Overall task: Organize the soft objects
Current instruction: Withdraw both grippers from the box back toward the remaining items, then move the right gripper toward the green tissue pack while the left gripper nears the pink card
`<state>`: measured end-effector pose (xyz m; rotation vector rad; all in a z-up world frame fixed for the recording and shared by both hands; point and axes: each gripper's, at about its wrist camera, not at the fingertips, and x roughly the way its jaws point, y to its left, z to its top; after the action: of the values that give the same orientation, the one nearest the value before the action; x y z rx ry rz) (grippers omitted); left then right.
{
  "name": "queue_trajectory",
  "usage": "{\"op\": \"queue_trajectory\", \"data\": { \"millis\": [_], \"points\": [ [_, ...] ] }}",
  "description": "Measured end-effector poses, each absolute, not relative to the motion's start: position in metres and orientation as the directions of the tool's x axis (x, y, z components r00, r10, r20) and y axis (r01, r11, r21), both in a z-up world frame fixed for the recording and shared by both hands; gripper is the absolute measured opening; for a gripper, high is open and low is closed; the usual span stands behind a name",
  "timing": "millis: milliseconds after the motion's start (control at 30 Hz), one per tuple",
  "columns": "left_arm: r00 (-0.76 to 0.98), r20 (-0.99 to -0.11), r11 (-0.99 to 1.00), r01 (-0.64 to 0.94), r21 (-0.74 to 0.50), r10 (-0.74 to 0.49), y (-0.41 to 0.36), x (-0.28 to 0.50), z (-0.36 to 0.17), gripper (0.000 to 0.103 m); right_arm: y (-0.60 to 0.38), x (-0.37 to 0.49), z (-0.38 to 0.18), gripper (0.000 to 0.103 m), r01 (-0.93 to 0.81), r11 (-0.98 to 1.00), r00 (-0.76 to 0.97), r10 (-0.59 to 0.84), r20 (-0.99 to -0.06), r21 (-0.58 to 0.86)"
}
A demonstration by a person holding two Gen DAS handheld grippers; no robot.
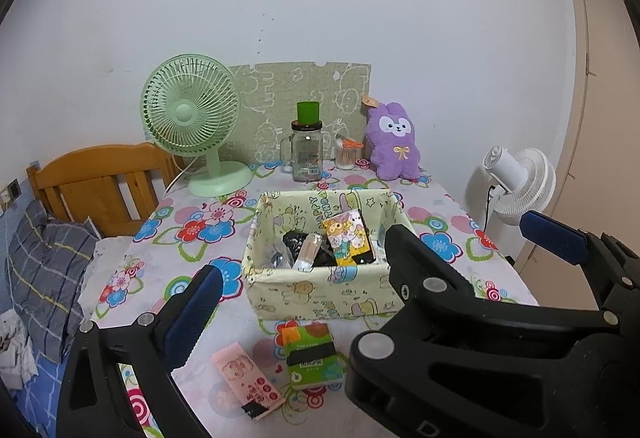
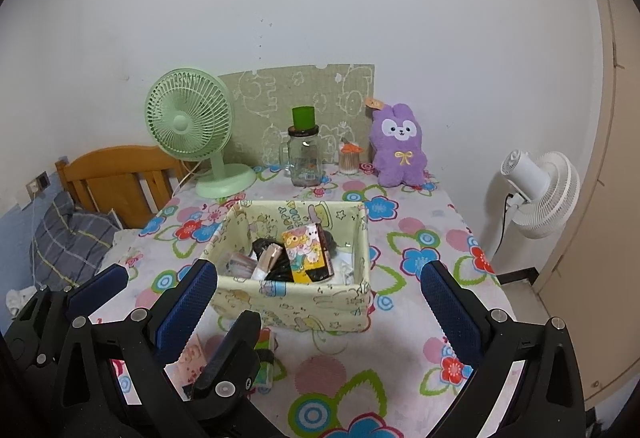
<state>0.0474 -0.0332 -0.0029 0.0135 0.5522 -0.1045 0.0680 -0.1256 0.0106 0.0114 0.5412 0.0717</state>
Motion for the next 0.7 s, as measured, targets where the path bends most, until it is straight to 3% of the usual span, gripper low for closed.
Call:
{"op": "queue_trajectory", "data": {
  "millis": [700],
  "points": [
    [0.826, -0.558, 0.996, 0.094, -0.004, -0.08, -0.019, 0.027, -0.038, 0.102, -0.113, 0.045, -0.027, 0.103, -0.089, 0.995, 0.833, 0.103, -0.544, 0.053]
  ]
}}
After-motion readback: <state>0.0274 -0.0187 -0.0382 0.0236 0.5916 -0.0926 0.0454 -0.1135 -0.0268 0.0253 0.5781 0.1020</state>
